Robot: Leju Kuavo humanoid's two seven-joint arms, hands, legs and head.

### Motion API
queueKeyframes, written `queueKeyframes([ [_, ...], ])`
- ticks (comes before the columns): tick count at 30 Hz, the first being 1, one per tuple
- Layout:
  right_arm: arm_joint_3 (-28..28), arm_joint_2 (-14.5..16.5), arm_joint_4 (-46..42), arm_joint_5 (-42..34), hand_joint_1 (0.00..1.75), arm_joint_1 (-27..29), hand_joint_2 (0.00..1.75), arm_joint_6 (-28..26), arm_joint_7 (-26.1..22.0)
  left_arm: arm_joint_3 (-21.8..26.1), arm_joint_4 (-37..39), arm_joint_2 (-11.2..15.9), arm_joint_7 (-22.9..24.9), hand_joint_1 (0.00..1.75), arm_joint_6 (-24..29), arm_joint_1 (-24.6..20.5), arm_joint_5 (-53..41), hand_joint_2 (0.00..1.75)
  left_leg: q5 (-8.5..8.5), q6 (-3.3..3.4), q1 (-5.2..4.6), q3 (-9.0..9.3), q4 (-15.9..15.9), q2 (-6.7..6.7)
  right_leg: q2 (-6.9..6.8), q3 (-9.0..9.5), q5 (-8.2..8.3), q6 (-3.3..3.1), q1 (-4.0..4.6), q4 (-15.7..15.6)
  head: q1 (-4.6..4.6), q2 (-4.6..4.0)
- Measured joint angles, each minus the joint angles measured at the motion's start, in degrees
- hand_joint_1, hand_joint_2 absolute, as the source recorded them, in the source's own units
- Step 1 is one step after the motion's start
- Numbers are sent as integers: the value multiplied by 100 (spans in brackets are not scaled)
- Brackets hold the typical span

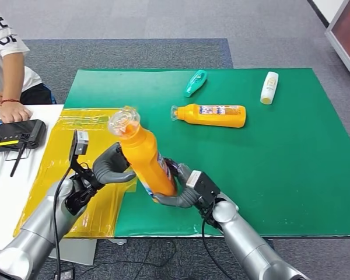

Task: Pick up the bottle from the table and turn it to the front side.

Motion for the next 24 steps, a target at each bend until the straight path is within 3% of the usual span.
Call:
queueKeyframes([
  [15, 52, 132, 413, 517, 175, -154, 175, -933, 325, -257, -331, 36, 268, 0, 60, -154, 410, 175, 1, -1, 0, -2, 0, 0, 0, -1, 2, -1, 0, 0, 1, 1],
  [24, 54, 177, 464, 624, 175, -198, 175, -1101, 360, -258, -331, 74, 311, 0, 26, -156, 514, 175, 1, -1, 0, -2, 0, 0, 0, -1, 2, -1, 0, 0, 0, 0],
])
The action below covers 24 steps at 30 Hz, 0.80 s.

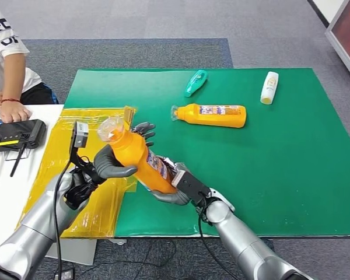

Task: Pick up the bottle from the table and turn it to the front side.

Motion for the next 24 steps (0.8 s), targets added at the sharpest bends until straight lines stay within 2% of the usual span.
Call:
queueKeyframes([
  [7, 3, 9, -38, 54, 175, -17, 175, -119, 61, 5, 0, 29, -7, 0, 48, -5, -24, 175, 0, 0, 0, 0, 0, 0, 0, 0, 0, 0, 0, 0, 1, 0],
  [17, 10, 37, -602, 313, 175, 103, 175, -498, 350, 35, 0, 40, -264, 0, 694, 13, -766, 175, 0, 0, 0, 0, 0, 0, 0, 0, 0, 0, 0, 0, 0, 0],
  [24, 69, 49, -785, 452, 175, 170, 175, -618, 470, 108, 0, -16, -359, 0, 799, 58, -951, 175, 0, 0, 0, 0, 0, 0, 0, 0, 0, 0, 0, 0, 0, 0],
])
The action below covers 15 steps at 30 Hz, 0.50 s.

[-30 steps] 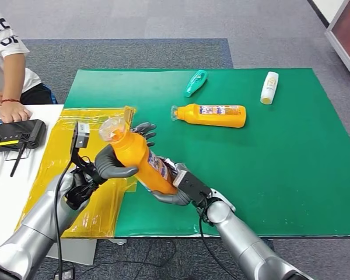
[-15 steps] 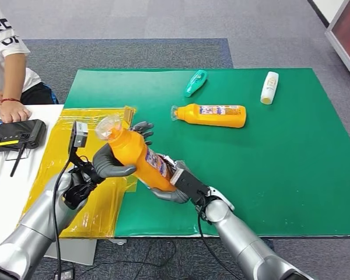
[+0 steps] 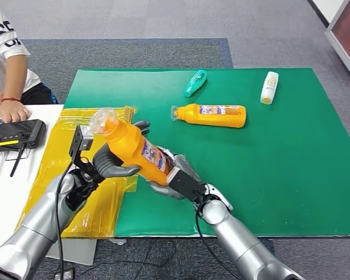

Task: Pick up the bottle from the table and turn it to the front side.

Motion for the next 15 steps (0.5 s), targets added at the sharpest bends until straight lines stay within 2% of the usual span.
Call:
queueKeyframes([
  [9, 61, 17, 11, -60, 175, 4, 175, 123, -10, 109, 0, -63, -92, 0, -104, 52, -47, 175, 1, 0, 0, 0, 0, 0, 0, 0, 0, 0, 0, 0, 1, 1],
  [15, 97, 68, 84, -255, 175, -6, 175, 472, -176, 166, -20, -127, -132, 0, -734, 96, 444, 175, 1, 0, 0, 0, 0, 0, 0, 0, 1, 0, 0, 0, 0, 0],
])
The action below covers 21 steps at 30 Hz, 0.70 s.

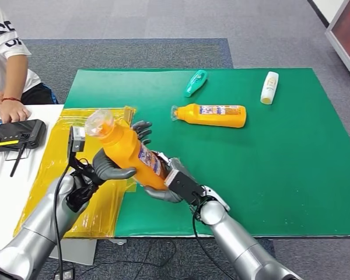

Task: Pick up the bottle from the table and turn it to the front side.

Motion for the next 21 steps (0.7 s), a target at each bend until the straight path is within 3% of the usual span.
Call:
queueKeyframes([
  [18, 140, 57, 208, 48, 175, -33, 175, -41, -3, 27, -139, -20, 36, 4, -41, 93, 199, 175, 1, 0, 0, 0, 0, 0, 0, 0, 1, 0, 0, 0, 1, 0],
  [21, 172, 66, 262, 101, 175, -52, 175, -80, 37, 33, -139, -20, 38, 135, 12, 100, 174, 175, 1, 0, 0, 0, 0, 0, 0, 0, 1, 0, 0, 0, 0, 0],
])
